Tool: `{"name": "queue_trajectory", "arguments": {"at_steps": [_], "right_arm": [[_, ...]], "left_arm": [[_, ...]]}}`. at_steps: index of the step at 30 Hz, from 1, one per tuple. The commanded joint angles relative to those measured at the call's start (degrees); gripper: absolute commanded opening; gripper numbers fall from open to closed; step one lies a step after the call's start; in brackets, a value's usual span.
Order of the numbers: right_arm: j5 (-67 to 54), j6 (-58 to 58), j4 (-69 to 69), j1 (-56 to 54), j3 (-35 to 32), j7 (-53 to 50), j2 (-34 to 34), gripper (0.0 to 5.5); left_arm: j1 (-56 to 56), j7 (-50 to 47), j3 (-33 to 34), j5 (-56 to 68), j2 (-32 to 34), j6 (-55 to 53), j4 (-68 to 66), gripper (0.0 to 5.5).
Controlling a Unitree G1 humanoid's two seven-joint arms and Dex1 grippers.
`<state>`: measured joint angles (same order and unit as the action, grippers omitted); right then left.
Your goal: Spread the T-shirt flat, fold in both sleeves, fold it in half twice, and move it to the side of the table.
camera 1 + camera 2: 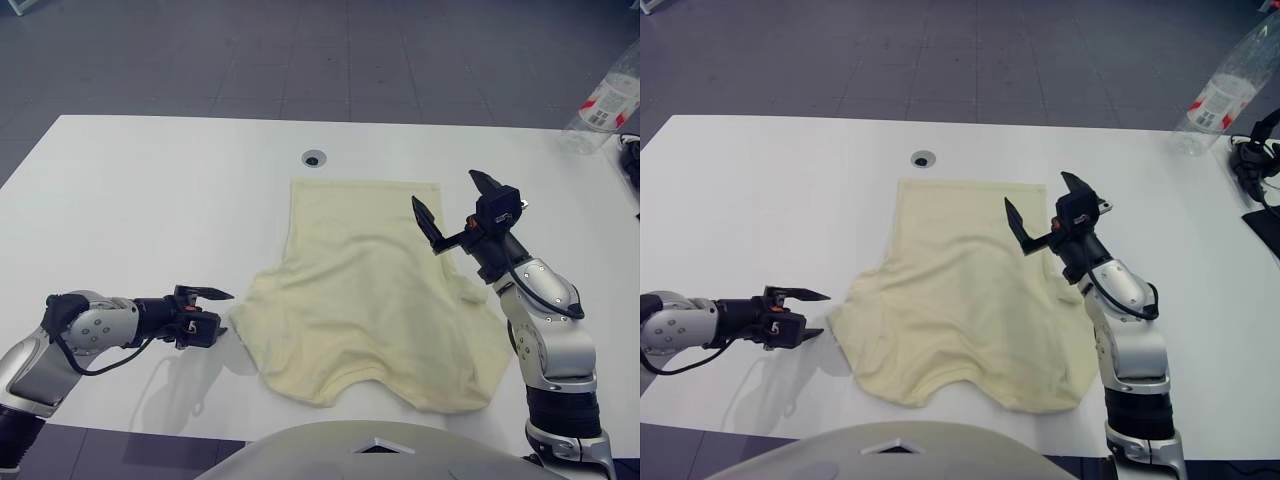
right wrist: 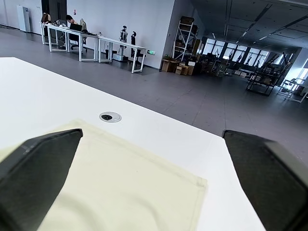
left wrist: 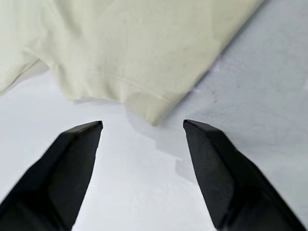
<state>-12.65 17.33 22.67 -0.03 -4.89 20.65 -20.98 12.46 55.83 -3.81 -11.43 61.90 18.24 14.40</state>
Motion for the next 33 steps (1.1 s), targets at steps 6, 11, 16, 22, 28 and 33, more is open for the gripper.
{"name": "queue_trajectory", "arguments": {"at_steps": [6, 11, 16, 22, 28, 33], "right_arm": [[0.27, 0.27, 0.54, -0.72, 0.0, -0.12, -0.22, 5.4], [0.22, 0.26, 0.69, -0.75, 0.11, -0.09, -0.18, 5.4], [0.23, 0.22, 0.79, -0.72, 0.16, -0.06, -0.19, 5.4], [0.29, 0.09, 0.73, -0.69, 0.19, -0.1, -0.14, 5.4], [0.79, -0.23, 0.15, -0.89, 0.49, 0.01, -0.32, 5.4], [1.84, -0.57, -0.41, -0.85, 1.03, -0.05, -0.66, 5.4]], "left_arm": [[-0.7, -0.25, -3.91, -3.88, -0.64, 0.55, -2.22, 4.29], [-1.87, -1.19, -5.33, -5.78, -1.01, 1.15, -3.43, 3.47], [-2.85, -2.07, -6.71, -6.59, -1.25, 1.54, -4.2, 2.51], [-3.27, -2.15, -7.46, -6.12, -1.01, 2.16, -4.64, 1.51], [-2.68, -0.68, -7.31, -2.78, -0.52, 2.06, -3.66, 0.38], [-2.57, -0.69, -7.36, -2.79, -0.37, 2.01, -3.53, 0.01]]}}
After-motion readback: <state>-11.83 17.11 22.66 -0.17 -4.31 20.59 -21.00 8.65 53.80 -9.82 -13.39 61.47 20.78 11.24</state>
